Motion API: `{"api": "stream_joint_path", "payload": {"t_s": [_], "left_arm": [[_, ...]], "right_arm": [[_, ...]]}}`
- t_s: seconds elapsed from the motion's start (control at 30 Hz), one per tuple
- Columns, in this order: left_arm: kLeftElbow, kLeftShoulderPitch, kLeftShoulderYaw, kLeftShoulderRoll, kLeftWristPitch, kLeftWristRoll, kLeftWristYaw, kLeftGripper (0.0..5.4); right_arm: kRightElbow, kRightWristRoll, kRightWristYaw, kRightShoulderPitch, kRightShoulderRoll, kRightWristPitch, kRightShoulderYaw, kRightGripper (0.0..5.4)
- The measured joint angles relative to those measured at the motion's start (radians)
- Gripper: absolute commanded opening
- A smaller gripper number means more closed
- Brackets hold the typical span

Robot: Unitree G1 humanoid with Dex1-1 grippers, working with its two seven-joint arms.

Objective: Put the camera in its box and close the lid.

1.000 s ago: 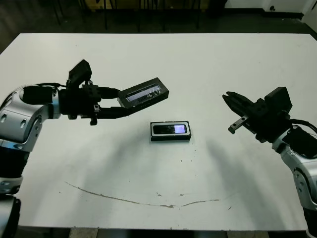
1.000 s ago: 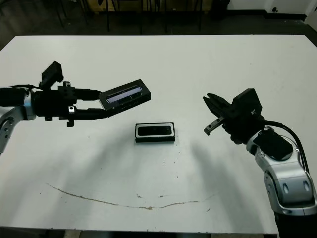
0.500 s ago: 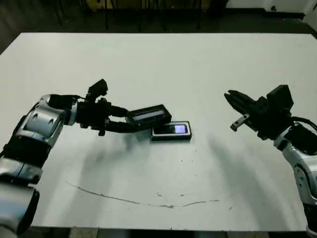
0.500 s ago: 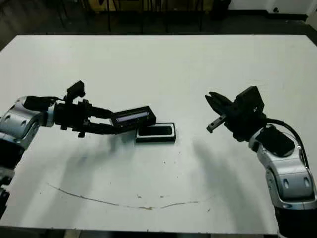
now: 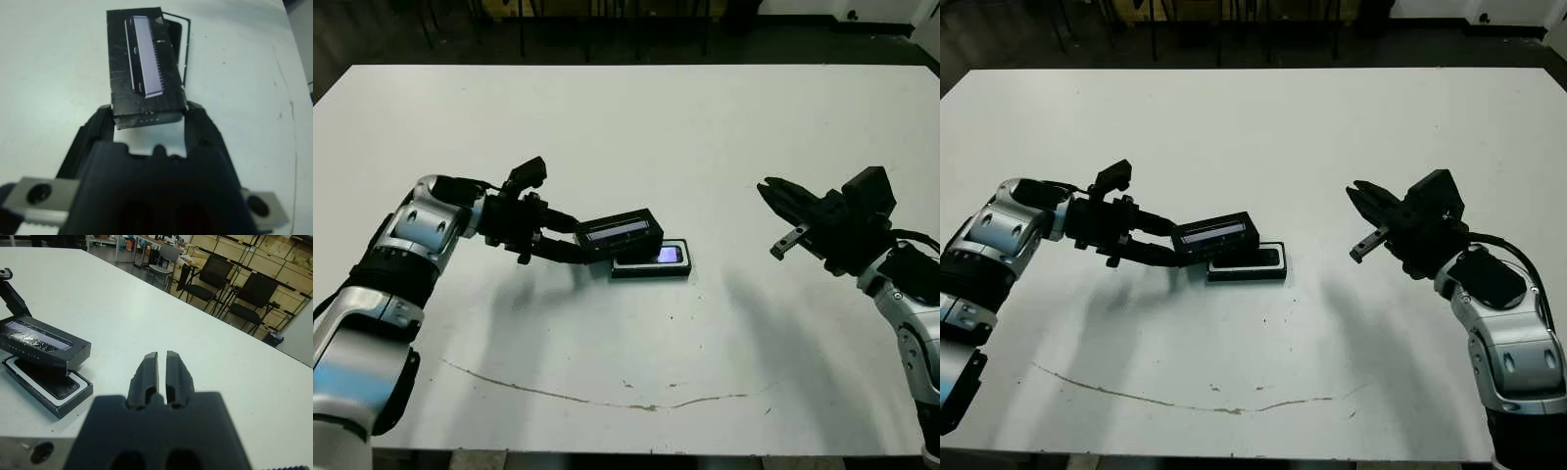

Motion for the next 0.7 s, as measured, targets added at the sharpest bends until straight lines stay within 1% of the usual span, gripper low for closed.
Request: {"api": "stream_joint_path", "payload": {"t_s": [0.27,0.5,0.7], "left_arm": [[-0.015,-0.014,-0.05,-0.025,0.0,0.038,-0.025,2.39],[-0.033,-0.026,-0.071,-0.035,-0.004,0.07,-0.025,2.39],[0.005,-0.058,-0.117,-0.055,-0.03,0.14,-0.022,2.39]], "right_arm": [[0.001,0.0,0.0,0.004,-0.003,0.0,-0.001,0.0],[0.001,0.003,0.002,0.008,-0.004,0.0,-0.008,0.0],[0.002,-0.001,0.002,0.011,-0.004,-0.015,-0.008,0.0]]}}
